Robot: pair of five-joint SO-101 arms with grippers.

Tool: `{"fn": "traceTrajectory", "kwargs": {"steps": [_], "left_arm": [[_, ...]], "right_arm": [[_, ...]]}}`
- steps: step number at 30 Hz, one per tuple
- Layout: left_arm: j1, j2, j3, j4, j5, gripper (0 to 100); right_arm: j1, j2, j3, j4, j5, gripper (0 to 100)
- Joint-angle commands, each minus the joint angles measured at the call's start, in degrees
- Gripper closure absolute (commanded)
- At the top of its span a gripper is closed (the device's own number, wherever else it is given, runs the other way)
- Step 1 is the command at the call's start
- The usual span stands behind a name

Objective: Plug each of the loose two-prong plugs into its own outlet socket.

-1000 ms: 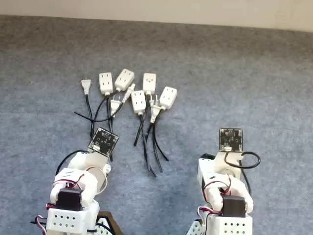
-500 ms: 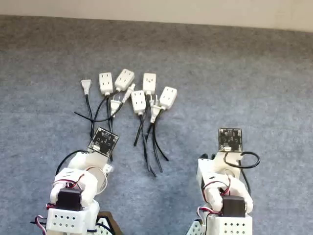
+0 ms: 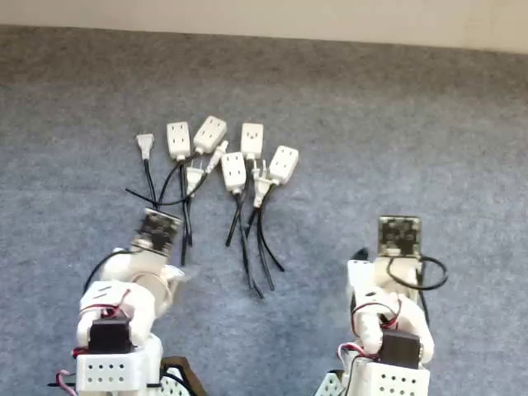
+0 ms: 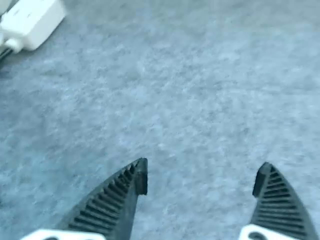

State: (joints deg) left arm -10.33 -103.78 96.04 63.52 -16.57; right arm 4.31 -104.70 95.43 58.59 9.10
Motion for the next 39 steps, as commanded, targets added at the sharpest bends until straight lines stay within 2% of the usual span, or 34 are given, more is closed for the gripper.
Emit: {"fn": "traceTrajectory", "kwargs": {"steps": [1,5,9,13,18,20,25,29,34,39], "left_arm": [[-7.1,-0.3,-0.4,-4.7,-0.6,66],[-9.4,-0.1,0.0,-8.7,-0.4,66],[-9.3,0.1,-5.8,-1.1,-0.4,66],[-9.3,0.2,-19.7,9.2,-0.5,66],[-9.3,5.2,-33.9,13.3,-6.1,66],[-9.3,11.3,-39.8,14.9,-6.5,66],[-8.8,32.0,-59.2,21.4,-6.2,66],[-5.1,50.4,-73.9,27.8,-6.2,66],[-2.5,72.0,-90.2,29.0,-6.6,66],[-2.6,95.3,-110.2,27.6,-6.6,66]], "right_arm": [[2.6,-0.4,-0.6,-1.5,0.0,66.6],[-1.5,-0.4,-2.5,4.8,0.6,66.6],[-3.6,-0.4,-5.3,8.5,0.6,66.6],[-3.8,0.0,-5.9,8.6,0.6,66.6],[-3.6,7.1,-10.5,6.7,2.3,66.6],[-3.6,12.4,-16.1,7.0,4.4,66.6],[-3.9,31.1,-35.6,11.7,4.3,66.6],[-3.9,46.8,-46.8,12.7,4.3,66.6],[-4.6,58.2,-46.4,10.9,2.8,66.6],[-5.1,53.7,-32.7,-0.6,4.7,66.6]]}}
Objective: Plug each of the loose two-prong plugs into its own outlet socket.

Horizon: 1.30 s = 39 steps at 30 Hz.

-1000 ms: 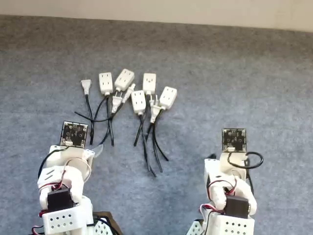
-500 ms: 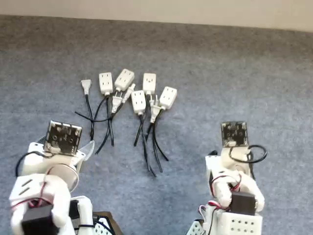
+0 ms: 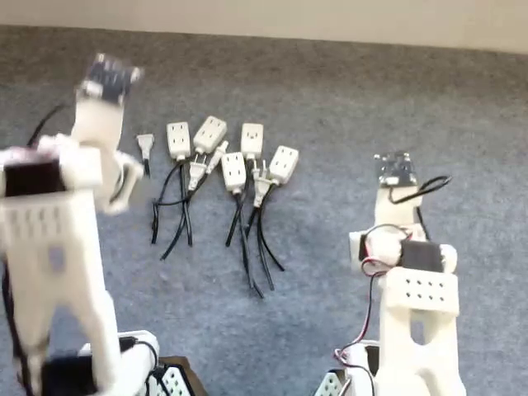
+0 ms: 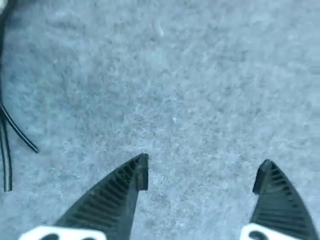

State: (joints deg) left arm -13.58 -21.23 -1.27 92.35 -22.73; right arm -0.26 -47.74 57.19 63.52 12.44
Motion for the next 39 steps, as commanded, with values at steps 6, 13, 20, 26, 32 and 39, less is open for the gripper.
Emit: {"fn": "traceTrajectory", "kwargs": {"steps": [6,13,20,26,32,39], "left_arm": [[1.2,36.4,-34.0,-1.2,-3.1,66],[0.4,56.4,-49.8,-1.7,-3.0,66],[-1.6,74.0,-68.0,-1.8,0.1,66],[1.9,85.5,-82.9,0.0,0.9,66],[8.3,90.0,-90.3,-1.8,4.7,66],[8.0,95.1,-90.8,-4.7,4.8,66]], "right_arm": [[-0.1,-16.6,20.1,-9.4,3.3,66.6],[-0.1,-24.5,27.6,-10.4,3.1,66.6],[-0.1,-28.5,33.3,-12.3,3.2,66.6],[-0.4,-33.1,35.8,-12.1,3.3,66.6],[-0.5,-35.6,37.8,-11.8,3.3,66.6],[-0.6,-35.8,38.0,-11.8,3.3,66.6]]}}
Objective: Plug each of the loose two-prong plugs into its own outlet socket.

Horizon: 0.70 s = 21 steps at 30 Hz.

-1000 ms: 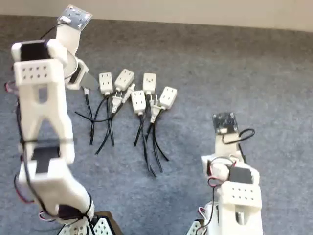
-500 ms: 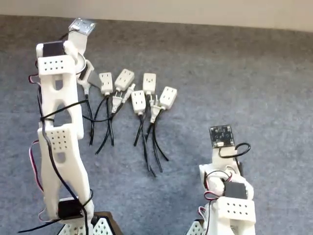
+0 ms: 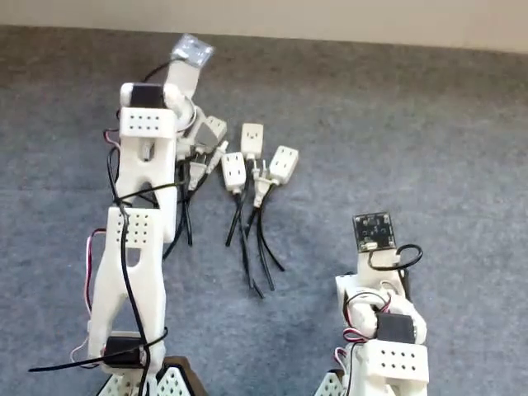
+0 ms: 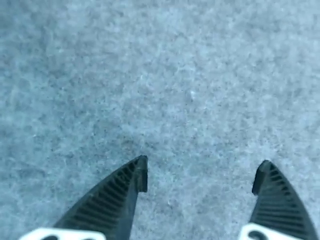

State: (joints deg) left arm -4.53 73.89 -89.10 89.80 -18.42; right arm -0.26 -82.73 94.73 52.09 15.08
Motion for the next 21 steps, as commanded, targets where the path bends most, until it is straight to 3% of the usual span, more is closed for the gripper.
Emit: {"fn": "traceTrajectory", "kwargs": {"steps": [1,8,21], "left_arm": [[-2.0,0.5,-3.0,-2.7,0.5,66],[-7.2,0.0,-3.2,-5.4,2.9,66],[-7.4,-1.7,-6.4,-2.8,4.2,66]], "right_arm": [[-0.7,-0.8,0.5,-0.4,0.6,66.6],[-3.5,-0.8,1.3,-0.4,0.7,66.6],[-3.6,-0.8,1.3,-0.4,0.7,66.6]]}}
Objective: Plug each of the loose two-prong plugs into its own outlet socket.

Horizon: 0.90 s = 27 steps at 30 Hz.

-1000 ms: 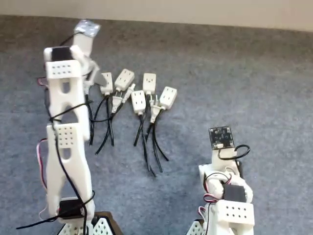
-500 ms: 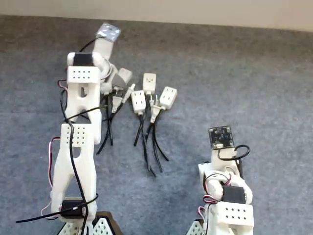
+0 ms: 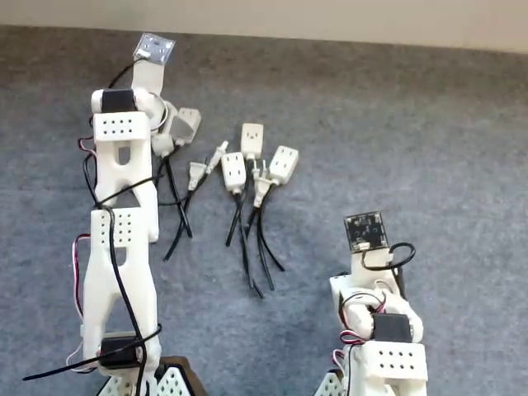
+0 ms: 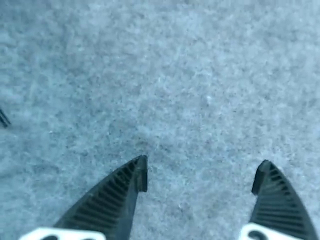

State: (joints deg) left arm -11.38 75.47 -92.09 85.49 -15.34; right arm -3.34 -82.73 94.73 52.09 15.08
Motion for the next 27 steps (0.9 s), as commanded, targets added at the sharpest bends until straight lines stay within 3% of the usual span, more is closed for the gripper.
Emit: {"fn": "traceTrajectory", "kwargs": {"steps": [1,7,24,27], "left_arm": [[-0.6,-4.4,-3.4,1.9,2.2,66],[-4.1,-8.4,-3.3,1.8,9.1,66],[0.0,4.9,-1.9,1.9,9.0,66],[1.0,6.3,-1.9,2.1,8.9,72]], "right_arm": [[-0.5,-0.8,1.3,-0.4,0.7,66.6],[-0.5,-0.8,1.3,-0.4,0.7,66.6],[-0.5,-0.8,1.3,-0.4,0.7,66.6],[-0.5,-0.8,1.3,-0.4,0.7,66.6]]}}
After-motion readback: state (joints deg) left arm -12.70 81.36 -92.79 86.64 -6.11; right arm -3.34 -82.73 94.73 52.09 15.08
